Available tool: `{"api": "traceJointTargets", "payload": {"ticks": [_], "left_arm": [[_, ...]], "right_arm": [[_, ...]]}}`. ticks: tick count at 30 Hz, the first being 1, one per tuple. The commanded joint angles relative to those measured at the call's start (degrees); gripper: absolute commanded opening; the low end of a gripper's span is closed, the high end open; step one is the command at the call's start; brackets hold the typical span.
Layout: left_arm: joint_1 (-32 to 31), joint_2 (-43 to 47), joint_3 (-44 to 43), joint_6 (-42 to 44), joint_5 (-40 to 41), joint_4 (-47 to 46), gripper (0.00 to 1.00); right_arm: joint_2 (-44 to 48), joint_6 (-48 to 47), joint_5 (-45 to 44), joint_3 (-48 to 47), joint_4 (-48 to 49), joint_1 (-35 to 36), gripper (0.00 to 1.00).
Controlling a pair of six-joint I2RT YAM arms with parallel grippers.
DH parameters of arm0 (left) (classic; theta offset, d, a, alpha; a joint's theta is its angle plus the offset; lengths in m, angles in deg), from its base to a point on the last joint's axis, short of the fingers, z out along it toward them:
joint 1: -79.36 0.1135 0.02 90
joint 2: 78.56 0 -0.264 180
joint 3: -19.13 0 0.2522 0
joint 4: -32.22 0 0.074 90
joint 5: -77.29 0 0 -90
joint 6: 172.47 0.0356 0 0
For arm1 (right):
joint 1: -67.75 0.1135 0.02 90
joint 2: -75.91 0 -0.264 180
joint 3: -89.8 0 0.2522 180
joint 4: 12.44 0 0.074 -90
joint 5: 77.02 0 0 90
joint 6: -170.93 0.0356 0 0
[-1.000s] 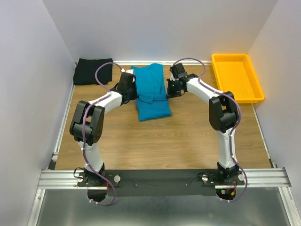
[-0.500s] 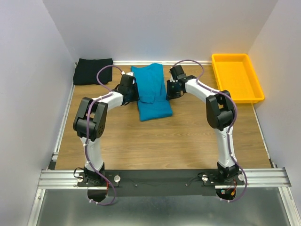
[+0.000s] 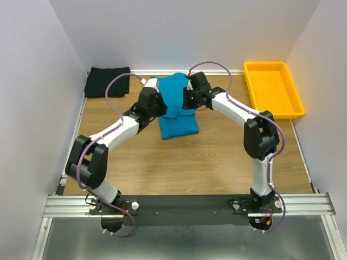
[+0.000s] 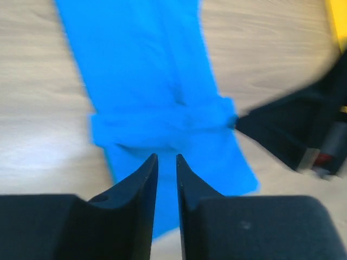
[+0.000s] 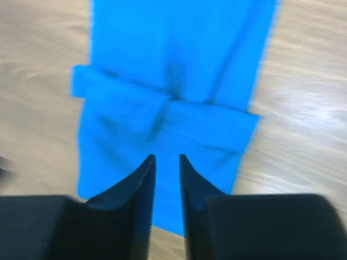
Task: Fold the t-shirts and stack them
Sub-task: Fold the tshirt
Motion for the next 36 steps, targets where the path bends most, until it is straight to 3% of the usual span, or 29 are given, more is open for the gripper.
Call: {"api": "traceJointTargets", "payload": {"ticks": [1, 3, 6, 12, 21, 28, 31, 34, 36], "left_arm": [[-3.6, -2.1, 5.2, -5.3, 0.7, -2.0, 0.15], [-4.5, -3.3, 6.7, -6.3, 0.9, -4.4, 0.07], [-6.2, -5.9, 7.6, -7.4, 1.4, -7.5, 0.03], [-7.6, -11.6, 7.4, -7.2, 1.1, -8.1, 0.02], [-8.1, -11.7, 11.6, -5.3, 0.4, -5.7, 0.02], [-8.4, -10.2, 13.3, -3.6, 0.2, -3.9, 0.02], [-8.8, -9.3, 13.9, -2.9, -0.4, -2.1, 0.02], [-9.8, -5.4, 15.8, -2.5, -1.4, 0.0, 0.02], [-10.3, -2.7, 18.2, -3.1, -1.3, 1.4, 0.02]], "right_arm": [[-0.2, 1.0, 4.3, 5.1, 4.4, 1.5, 0.26], [-0.8, 1.7, 5.5, 6.8, 7.5, 1.9, 0.19], [-2.3, 2.8, 7.8, 8.3, 10.5, 1.9, 0.1], [-5.2, 3.8, 10.1, 8.9, 14.3, 2.1, 0.08], [-10.5, 4.1, 6.2, 3.1, 15.3, 1.9, 0.09], [-19.2, 2.2, 2.9, -14.7, 15.4, -2.2, 0.1], [-23.0, 1.9, 2.6, -23.0, 15.2, -4.6, 0.16], [-21.3, 0.9, 5.8, -24.4, 15.1, -6.0, 0.21], [-16.7, -0.4, 7.9, -19.9, 15.0, -6.0, 0.25]]}}
